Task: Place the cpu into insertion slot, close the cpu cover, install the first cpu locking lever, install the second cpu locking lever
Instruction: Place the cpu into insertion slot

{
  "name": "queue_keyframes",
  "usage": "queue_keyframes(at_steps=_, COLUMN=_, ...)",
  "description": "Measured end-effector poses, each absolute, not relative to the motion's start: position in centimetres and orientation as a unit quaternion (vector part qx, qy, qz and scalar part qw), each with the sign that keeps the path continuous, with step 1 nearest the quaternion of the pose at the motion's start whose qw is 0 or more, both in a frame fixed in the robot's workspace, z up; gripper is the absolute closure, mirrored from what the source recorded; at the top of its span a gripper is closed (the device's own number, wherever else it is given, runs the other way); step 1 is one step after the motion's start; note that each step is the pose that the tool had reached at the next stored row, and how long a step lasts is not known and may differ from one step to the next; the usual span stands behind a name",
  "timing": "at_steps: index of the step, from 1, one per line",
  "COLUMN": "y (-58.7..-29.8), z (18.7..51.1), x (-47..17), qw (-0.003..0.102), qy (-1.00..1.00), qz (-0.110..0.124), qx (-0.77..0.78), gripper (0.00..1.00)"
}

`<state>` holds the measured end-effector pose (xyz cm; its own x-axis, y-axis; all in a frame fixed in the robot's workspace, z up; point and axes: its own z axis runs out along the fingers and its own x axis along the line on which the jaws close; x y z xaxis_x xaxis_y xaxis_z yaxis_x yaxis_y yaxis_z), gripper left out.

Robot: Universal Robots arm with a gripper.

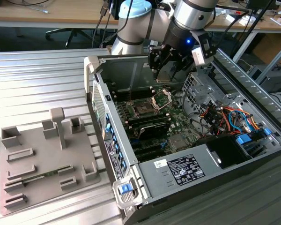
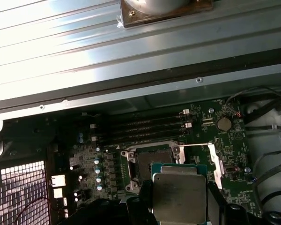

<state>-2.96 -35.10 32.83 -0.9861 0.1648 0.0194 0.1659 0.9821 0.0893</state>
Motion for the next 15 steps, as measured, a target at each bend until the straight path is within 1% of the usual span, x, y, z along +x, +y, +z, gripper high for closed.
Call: queue_keyframes(at_steps=15, y=-35.1, z=32.74, x=-2.96, qw=0.004, qy=-0.992, qz=-0.046, qx=-0.118, gripper=0.45)
